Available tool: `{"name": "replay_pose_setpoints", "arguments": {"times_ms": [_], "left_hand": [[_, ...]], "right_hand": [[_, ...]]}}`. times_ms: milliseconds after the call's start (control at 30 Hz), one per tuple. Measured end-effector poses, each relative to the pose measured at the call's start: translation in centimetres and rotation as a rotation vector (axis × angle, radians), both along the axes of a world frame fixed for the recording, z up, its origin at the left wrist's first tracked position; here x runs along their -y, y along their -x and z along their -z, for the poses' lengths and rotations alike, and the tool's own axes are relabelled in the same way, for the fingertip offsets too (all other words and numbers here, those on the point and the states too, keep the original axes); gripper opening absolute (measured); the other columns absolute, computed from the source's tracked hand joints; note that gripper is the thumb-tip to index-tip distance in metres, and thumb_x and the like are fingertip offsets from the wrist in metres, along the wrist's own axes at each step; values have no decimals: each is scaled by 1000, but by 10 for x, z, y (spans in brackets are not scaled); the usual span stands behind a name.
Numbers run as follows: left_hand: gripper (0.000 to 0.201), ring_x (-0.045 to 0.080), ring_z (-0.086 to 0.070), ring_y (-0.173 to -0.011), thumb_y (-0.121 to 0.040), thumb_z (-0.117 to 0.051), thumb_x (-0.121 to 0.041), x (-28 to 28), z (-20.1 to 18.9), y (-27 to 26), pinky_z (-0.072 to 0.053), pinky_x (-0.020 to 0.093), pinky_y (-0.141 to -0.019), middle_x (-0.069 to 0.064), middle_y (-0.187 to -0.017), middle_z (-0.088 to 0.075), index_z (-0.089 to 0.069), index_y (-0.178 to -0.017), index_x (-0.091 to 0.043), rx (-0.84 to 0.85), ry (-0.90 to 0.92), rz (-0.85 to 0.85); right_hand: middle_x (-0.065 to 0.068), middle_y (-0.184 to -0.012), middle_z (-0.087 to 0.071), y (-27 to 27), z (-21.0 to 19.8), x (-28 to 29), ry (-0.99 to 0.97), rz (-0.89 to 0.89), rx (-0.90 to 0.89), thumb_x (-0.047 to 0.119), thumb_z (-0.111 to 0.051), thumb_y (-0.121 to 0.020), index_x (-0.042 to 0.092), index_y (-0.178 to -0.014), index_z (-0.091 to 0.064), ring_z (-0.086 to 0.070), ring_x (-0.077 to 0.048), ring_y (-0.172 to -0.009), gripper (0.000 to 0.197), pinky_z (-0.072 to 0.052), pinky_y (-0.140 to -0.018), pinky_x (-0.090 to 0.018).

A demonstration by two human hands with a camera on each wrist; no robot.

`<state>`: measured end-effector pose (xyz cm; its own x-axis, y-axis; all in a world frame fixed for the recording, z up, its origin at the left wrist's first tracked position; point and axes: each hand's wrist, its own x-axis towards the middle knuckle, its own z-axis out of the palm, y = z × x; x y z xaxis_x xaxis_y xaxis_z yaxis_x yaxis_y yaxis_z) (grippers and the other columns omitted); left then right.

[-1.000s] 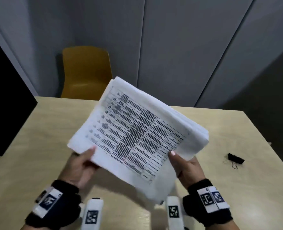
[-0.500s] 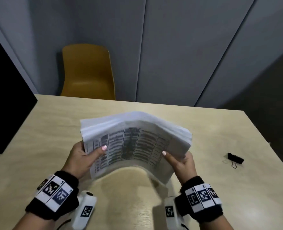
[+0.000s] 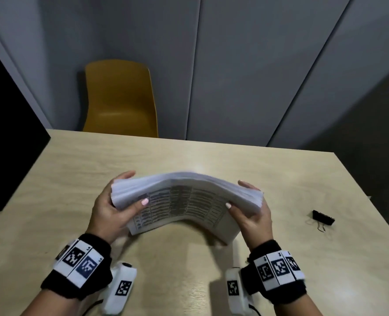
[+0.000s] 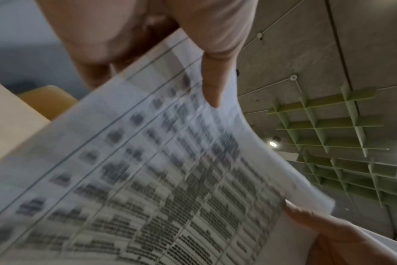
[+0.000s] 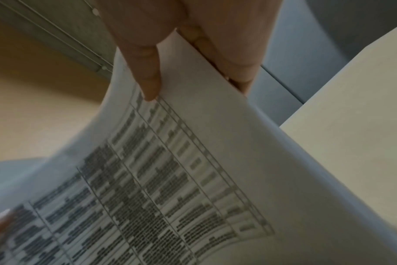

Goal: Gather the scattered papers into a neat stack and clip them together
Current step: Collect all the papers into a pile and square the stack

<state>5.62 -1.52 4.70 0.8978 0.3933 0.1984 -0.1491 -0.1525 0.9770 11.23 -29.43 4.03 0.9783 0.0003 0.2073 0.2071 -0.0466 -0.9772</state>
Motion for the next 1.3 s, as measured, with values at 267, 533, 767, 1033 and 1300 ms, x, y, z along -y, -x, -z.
{"name": "replay_pose_setpoints", "arguments": {"times_ms": [267,533,767,1033,1300], "left_hand": [[29,-11,-64,-67,-83,-55,13,22,-11,-6,-47,4,-60,-29,-65,-68,-57,-107,-3,24,68,-45],[46,12,-64,-69,-67,-71,-51,21,-18,1,-54,32,-57,4,-85,-60,-59,-97,-18,35,394,-94],[39,24,-58,-63,-65,-70,-56,26,-28,-24,-51,41,-66,-3,-53,-55,-54,-53,-23,-54,491,-338],[33,13,-53,-44,-78,-66,-29,29,-28,-24,-45,27,-54,-11,-40,-48,-55,-49,-18,-37,475,-424],[23,20,-58,-66,-76,-66,-18,28,-31,-27,-47,32,-63,1,-70,-65,-67,-53,-20,-14,458,-441]], "right_hand": [[21,-78,-73,-5,4,-6,-8,10,-63,-8,-67,-77,30,-84,-68,-66,3,-75,38,-53,-69,-15],[1,-106,-62,6,-12,-18,-188,120,-119,63,-67,-53,20,-115,-54,-59,-11,-95,76,-48,-79,-19],[0,-61,-55,-18,-39,-34,-487,309,-432,56,-73,-64,18,-62,-53,-54,-20,-60,43,-46,-60,-28],[-2,-75,-58,-8,-37,-36,-425,285,-337,9,-54,-86,15,-80,-64,-51,-13,-64,13,-41,-42,-11],[5,-79,-59,-11,-34,-38,-402,327,-307,27,-62,-77,22,-78,-63,-53,-9,-69,5,-44,-55,-16]]}}
